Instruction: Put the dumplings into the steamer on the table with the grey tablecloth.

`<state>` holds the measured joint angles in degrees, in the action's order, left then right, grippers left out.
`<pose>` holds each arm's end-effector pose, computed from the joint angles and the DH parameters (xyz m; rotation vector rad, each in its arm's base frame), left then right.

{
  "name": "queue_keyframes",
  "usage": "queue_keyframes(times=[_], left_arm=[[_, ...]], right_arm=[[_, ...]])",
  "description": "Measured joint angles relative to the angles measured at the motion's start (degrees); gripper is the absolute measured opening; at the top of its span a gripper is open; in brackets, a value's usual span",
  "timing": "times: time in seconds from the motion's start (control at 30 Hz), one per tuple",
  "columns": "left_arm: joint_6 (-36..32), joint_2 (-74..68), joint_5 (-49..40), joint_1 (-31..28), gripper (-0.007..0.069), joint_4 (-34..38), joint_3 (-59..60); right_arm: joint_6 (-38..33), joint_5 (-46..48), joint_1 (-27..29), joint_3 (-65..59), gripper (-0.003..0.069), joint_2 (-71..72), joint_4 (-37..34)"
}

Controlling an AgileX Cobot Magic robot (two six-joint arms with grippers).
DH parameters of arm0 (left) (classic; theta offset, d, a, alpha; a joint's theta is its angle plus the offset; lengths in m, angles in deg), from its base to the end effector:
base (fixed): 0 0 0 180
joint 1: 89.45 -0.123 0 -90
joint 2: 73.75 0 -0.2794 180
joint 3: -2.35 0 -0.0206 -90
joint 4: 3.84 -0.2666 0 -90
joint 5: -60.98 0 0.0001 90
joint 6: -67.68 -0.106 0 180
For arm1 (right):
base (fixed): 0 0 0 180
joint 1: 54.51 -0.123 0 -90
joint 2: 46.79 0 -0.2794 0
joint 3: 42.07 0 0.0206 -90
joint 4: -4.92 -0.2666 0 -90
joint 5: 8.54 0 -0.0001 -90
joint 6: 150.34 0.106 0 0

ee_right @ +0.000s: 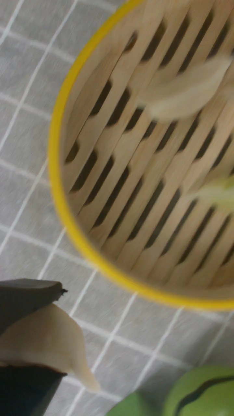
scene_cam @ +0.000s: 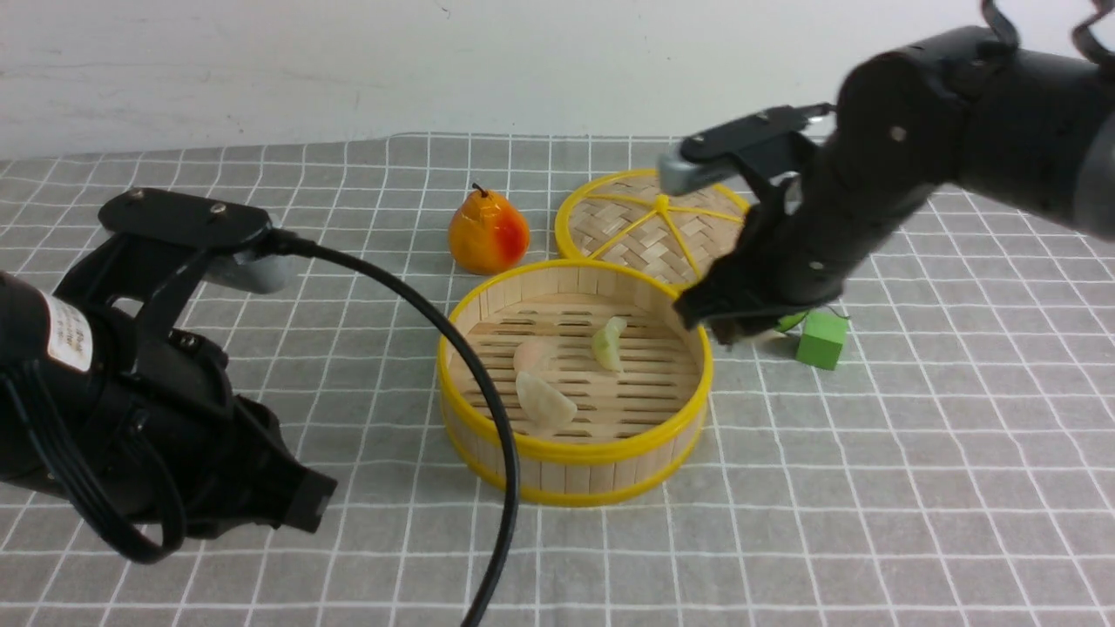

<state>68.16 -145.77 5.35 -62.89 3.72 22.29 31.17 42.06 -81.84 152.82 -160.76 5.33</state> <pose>0.2074 -0.1166 0.3114 0.5324 2.5461 -0.3420 0.3853 0.1985 0.2650 -0.5898 2.5552 0.1684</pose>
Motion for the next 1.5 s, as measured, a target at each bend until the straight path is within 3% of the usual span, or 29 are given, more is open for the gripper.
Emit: queue_keyframes(times=[0.23, 0.53, 0.7, 0.87, 1.0, 1.2, 1.4, 1.5], left_arm=[[0.0, 3.34, -0.68, 0.0, 0.0039, 0.13, 0.0], [0.0, 12.32, -1.91, 0.0, 0.0039, 0.13, 0.39], [0.0, 17.08, -1.95, 0.0, 0.0039, -0.53, 3.67], [0.06, 24.18, 0.65, 0.0, 0.0039, -0.94, 10.27], [4.45, 32.2, 4.54, 0.0, 0.0039, -0.69, 15.87], [7.89, 43.99, 11.5, 0.0, 0.0039, -0.76, 22.53], [8.3, 54.87, 15.23, 0.0, 0.0039, -2.26, 28.54], [8.45, 57.21, 15.12, 0.0, 0.0039, -2.26, 29.1]], right_arm=[[2.44, -0.68, -2.55, 6.77, 0.0251, -12.23, 0.0], [4.57, -3.05, -2.55, 7.18, 0.0255, -16.36, -2.52], [3.95, -3.16, -2.55, 7.3, 0.0327, -16.36, -3.41], [3.62, 1.52, -2.55, 8.54, 0.0447, -16.36, -3.41], [0.78, 7.33, -2.55, 9.45, 0.0474, -14.46, -4.18], [-5.41, 16.3, -2.55, 9.45, 0.0414, -6.82, -8.01], [-13.37, 20.07, -2.6, 9.52, 0.0226, 5.04, -16.96], [-16.49, 20.51, -2.62, 9.67, 0.0098, 11.02, -20.13]])
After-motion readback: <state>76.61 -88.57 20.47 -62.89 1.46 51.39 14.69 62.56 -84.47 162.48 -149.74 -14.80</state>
